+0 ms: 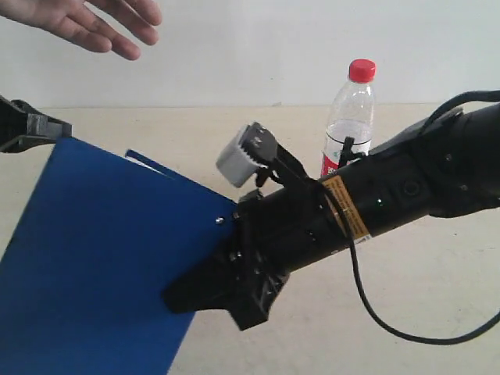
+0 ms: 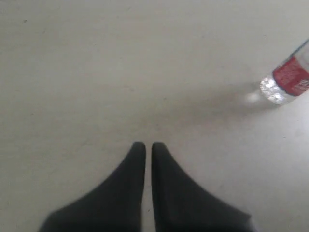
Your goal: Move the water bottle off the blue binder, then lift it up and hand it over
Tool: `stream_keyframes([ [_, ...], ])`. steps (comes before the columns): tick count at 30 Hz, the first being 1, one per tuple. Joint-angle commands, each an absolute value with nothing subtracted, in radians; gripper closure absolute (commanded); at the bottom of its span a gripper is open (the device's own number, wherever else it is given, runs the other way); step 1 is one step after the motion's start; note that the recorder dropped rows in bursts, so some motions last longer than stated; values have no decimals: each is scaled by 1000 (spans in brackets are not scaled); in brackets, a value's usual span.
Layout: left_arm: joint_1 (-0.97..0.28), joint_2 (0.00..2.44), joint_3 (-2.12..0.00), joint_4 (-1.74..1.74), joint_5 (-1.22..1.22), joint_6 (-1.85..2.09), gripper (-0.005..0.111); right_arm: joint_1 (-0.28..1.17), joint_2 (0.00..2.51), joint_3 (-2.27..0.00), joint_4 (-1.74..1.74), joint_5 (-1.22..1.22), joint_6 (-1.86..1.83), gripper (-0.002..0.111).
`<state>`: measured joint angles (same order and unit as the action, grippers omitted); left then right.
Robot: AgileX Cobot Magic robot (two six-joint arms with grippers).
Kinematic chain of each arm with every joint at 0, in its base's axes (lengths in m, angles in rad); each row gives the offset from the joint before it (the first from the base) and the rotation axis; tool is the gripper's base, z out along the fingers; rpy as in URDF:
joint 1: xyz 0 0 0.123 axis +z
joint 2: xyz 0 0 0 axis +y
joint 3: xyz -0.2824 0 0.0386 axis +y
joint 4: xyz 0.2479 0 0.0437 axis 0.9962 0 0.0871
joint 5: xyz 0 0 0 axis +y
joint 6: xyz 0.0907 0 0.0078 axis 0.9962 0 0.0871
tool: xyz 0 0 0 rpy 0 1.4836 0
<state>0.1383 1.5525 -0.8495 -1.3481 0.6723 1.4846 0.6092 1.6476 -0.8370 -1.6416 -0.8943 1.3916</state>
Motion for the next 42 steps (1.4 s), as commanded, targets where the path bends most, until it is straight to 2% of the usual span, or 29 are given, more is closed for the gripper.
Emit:
stream_keyframes([
  [1,140,1545,-814,-1352,559,1472,102,721,1498,-844,-1432,-600,1242,108],
  [13,140,1545,-814,-1373,572,1472,102,737,1441,-1036,-1350,-524,1224,108],
  [38,140,1545,-814,-1373,574,1472,102,737,1441,-1040,-1364,-456,1258,108],
  [40,140,1545,-814,-1373,574,1472,102,737,1441,-1040,-1366,-434,1271,107],
  [42,140,1545,-814,-1373,574,1472,102,737,1441,-1040,-1371,-402,1278,100],
])
